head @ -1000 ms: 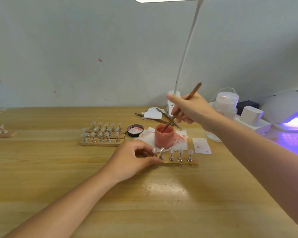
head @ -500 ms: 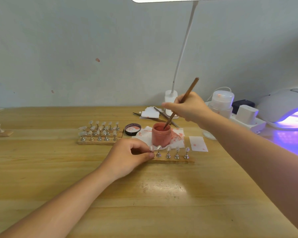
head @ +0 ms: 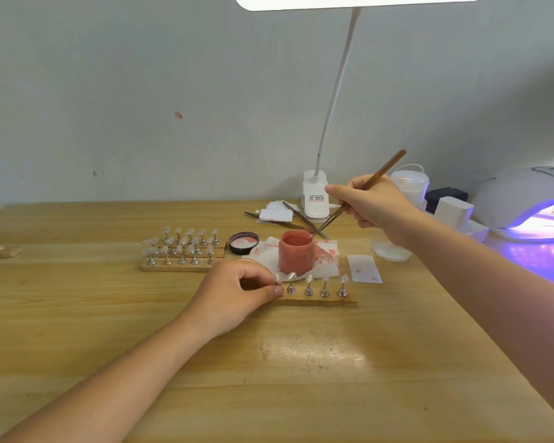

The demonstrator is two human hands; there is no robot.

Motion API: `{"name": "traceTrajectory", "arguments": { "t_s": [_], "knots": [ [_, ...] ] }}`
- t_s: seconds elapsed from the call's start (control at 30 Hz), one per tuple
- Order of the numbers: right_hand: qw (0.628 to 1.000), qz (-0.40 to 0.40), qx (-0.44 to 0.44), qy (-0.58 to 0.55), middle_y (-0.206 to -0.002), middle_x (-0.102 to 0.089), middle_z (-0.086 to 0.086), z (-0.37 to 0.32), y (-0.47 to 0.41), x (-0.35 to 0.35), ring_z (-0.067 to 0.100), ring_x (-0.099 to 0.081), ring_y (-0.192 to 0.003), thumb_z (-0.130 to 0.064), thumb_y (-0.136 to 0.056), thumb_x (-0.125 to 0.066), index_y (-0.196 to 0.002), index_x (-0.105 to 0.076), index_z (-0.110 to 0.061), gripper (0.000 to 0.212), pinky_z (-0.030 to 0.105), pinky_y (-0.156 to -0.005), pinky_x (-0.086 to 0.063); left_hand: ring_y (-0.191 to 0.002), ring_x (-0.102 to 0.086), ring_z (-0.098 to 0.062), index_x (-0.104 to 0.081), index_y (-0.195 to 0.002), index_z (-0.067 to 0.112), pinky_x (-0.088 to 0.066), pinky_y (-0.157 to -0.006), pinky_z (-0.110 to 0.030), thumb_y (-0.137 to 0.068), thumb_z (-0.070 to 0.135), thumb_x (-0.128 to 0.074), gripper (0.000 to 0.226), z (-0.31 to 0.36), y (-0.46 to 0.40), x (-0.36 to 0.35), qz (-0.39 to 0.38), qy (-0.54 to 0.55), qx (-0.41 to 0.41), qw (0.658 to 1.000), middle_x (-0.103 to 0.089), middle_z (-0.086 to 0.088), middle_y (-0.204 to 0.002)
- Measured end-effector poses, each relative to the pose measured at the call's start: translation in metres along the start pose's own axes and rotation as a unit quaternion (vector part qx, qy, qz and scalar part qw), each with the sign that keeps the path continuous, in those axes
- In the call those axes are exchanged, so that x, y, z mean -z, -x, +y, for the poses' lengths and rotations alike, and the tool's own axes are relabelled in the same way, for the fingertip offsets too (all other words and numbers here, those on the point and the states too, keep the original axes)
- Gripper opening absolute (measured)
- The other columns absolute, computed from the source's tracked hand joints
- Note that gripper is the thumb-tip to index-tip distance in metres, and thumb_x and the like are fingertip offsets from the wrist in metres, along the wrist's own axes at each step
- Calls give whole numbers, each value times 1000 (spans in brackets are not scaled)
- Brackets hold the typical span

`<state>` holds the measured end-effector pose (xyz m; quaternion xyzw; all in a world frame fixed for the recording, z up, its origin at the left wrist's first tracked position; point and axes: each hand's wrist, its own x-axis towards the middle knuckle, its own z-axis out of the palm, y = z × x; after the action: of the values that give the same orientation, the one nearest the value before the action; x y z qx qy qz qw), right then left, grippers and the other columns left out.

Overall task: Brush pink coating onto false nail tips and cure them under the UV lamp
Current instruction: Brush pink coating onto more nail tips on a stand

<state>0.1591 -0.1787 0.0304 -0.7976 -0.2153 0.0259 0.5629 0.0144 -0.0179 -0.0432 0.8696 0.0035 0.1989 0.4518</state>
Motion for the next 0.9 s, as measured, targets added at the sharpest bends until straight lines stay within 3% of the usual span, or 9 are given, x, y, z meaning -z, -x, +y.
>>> {"name": "traceTrajectory", "arguments": {
  "t_s": [0.17, 0.3, 0.4, 0.5, 0.57, 0.63, 0.77, 0.9],
  "knots": [
    [999, 28, 20, -36, -35, -43, -8, -2, 5, 9, 2, -36, -31, -25, -87, -62, -58, -52, -10, 34, 11, -35, -29, -68, -58, 6, -65, -59, 30, -39, -66, -3, -71, 11, -76, 25, 0, 0, -1, 3, -1, -5, 1000, -65, 15, -67],
    [990, 41, 66, -117, -41, -54, -6, -4, 27, 4, 3, -45, -36, -31, -92, -53, -72, -61, -12, 29, 13, -37, -36, -69, -58, 5, -66, -61, 29, -39, -65, -4, -71, 9, -75, 25, 1, 2, -1, 7, 2, -21, 1000, -65, 12, -70],
    [985, -7, 104, -138, -61, -69, 2, 3, 51, -5, 9, -59, -49, -32, -93, -45, -83, -65, -14, 28, 16, -46, -44, -72, -58, 5, -67, -62, 29, -39, -65, -3, -70, 8, -76, 24, 1, 3, -2, 18, -4, -31, 999, -65, 10, -74],
    [978, -21, 188, -86, -73, -71, 0, 16, 75, -17, 6, -62, -66, -28, -89, -50, -81, -69, -14, 25, 16, -59, -47, -72, -59, 6, -68, -63, 30, -40, -64, -3, -69, 7, -77, 25, 3, 4, -2, 30, 6, -30, 999, -65, 12, -75],
    [968, -5, 250, -39, -73, -70, -5, 26, 88, -24, 7, -62, -70, -32, -89, -58, -76, -70, -14, 25, 22, -64, -47, -71, -60, 5, -69, -63, 30, -41, -62, -4, -69, 7, -76, 25, 2, 4, -2, 25, 11, -28, 999, -67, 13, -74],
    [957, 10, 290, -6, -67, -65, -8, 34, 96, -29, 7, -58, -66, -36, -90, -49, -68, -68, -15, 35, 21, -63, -43, -67, -60, 4, -70, -63, 28, -40, -59, -5, -69, 8, -77, 22, 2, 4, -2, 22, 21, -15, 999, -68, 14, -70],
    [955, 0, 294, -44, -59, -62, 4, 42, 103, -34, 7, -54, -59, -33, -91, -34, -58, -64, -3, 54, 18, -61, -41, -49, -48, 7, -67, -62, 30, -34, -50, -4, -68, 11, -78, 23, 5, 4, -1, 22, 28, 13, 999, -58, 24, -53],
    [951, -1, 307, -41, -63, -62, -8, 43, 103, -37, 1, -56, -61, -31, -91, -38, -63, -67, -4, 49, 14, -62, -41, -44, -42, 4, -67, -61, 31, -31, -46, -5, -69, 10, -77, 24, 5, 4, 0, 4, 44, 22, 999, -53, 22, -45]
  ]
}}
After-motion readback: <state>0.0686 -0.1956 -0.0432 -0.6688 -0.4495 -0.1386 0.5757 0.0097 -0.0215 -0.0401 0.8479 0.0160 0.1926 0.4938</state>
